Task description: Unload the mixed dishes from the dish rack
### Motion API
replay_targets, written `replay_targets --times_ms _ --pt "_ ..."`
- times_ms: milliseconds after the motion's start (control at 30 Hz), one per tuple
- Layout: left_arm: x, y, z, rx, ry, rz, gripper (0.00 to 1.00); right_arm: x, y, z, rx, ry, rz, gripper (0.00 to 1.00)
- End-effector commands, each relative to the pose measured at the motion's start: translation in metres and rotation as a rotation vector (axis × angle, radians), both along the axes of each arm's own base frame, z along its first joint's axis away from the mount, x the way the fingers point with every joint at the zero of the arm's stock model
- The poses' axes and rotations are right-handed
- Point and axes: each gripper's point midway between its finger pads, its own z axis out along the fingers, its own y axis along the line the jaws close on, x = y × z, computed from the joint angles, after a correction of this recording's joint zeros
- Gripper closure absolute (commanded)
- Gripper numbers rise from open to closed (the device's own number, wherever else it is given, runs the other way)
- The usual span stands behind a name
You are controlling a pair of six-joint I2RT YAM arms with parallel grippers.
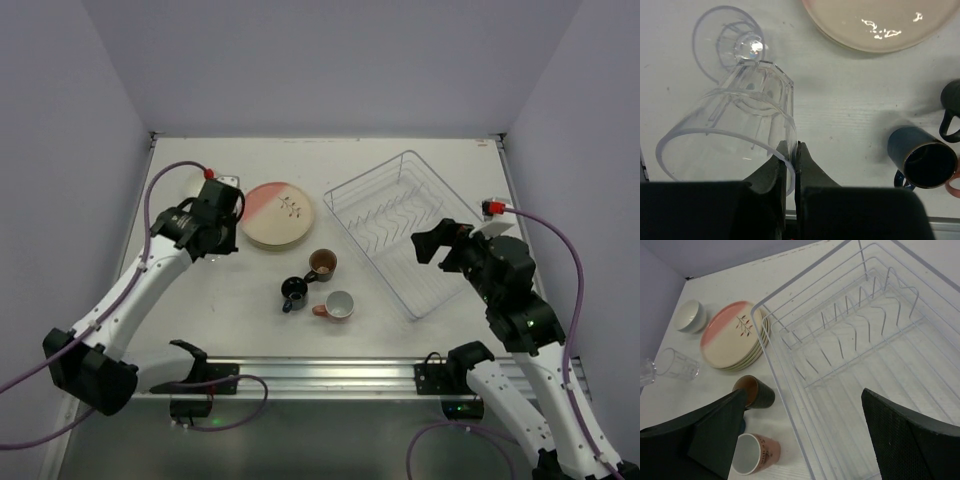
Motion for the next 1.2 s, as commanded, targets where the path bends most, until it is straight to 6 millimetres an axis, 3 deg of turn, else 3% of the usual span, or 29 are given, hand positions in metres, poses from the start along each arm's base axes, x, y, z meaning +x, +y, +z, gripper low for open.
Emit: replay_targets --times_ms 0,67,167,233,433,633,867,1167 --pt "0.002 -0.015 -0.029 -0.006 0.166 -0.125 1.00 -0.004 0.005 0.004 -0.016 -0.007 0.051 0.01" --pt "0.005 -0.022 -0.042 -0.015 0.246 -0.134 1.00 -0.006 0.007 0.001 -0.014 -0.001 0.066 0.01" --pt "0.008 -0.015 -0.052 0.048 0.296 -0.098 1.00 -0.010 0.015 0.003 -0.002 -0.014 0.118 0.01" --pt "0.008 -0.034 -0.060 -0.029 0.336 -0.171 1.00 -0.011 0.018 0.005 -0.001 -0.024 0.134 0.01" --pt "0.003 -0.049 -0.081 -0.064 0.456 -0.239 1.00 -0.015 0.027 0.005 0.001 -0.025 0.196 0.01" --pt "0.003 -0.049 -0.081 -0.062 0.467 -0.227 1.00 -0.017 0.027 0.008 0.008 -0.049 0.204 0.01" --pt "-0.010 -0.059 -0.105 -0.076 0.508 -0.283 1.00 -0.017 0.030 0.005 0.010 -0.041 0.215 0.01" --pt "-0.012 -0.065 -0.119 -0.027 0.547 -0.312 0.88 -0.016 0.029 0.002 0.006 -0.030 0.212 0.01"
